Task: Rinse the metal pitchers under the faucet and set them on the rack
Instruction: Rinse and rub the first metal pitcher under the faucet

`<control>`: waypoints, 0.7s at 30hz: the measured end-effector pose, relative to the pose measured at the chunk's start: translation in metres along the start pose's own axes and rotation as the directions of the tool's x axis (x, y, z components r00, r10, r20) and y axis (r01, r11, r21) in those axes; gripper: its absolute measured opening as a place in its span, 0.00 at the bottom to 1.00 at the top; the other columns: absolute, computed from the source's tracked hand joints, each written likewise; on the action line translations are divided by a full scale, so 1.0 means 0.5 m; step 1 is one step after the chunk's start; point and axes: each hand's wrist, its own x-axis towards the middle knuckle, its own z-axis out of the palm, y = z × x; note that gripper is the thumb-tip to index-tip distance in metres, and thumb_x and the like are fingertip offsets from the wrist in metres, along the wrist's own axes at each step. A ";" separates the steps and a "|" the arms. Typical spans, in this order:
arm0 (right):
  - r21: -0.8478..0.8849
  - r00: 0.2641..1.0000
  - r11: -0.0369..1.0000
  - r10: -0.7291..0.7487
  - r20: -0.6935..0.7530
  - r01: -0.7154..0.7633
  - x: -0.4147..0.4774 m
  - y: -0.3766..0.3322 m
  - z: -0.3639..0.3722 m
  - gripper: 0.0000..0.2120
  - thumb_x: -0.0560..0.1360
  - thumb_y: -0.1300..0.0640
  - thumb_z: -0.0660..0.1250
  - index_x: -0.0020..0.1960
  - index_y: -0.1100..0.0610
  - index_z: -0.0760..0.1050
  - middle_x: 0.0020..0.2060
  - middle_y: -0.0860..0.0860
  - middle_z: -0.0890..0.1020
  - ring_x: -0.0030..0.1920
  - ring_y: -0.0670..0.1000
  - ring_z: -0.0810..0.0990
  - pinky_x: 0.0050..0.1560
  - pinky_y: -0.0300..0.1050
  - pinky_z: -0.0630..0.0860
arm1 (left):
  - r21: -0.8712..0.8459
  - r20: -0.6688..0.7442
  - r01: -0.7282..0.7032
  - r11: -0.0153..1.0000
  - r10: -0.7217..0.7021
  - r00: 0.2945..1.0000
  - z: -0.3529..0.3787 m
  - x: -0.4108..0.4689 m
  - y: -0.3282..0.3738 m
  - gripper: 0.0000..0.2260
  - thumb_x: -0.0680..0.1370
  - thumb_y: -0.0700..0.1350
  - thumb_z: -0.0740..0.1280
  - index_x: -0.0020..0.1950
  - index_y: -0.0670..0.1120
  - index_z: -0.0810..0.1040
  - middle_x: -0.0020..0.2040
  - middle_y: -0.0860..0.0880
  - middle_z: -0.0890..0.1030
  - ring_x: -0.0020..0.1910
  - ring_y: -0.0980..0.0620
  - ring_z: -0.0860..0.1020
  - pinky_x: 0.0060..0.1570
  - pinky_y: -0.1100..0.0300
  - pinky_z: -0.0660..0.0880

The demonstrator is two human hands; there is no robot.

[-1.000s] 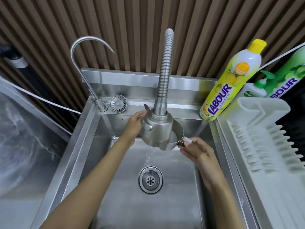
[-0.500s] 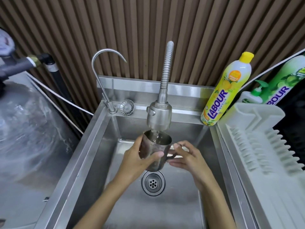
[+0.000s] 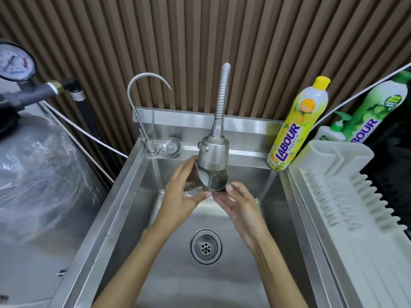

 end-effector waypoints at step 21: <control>-0.044 0.997 0.996 -0.081 -0.005 0.081 0.004 -0.026 0.012 0.10 0.76 0.66 0.62 0.37 0.58 0.67 0.57 0.59 0.80 0.57 0.57 0.80 0.60 0.47 0.76 | -0.129 -0.117 -0.049 0.990 0.034 0.993 0.025 0.001 0.010 0.37 0.62 0.50 0.75 0.66 0.65 0.61 0.65 0.63 0.69 0.65 0.69 0.66 0.64 0.70 0.63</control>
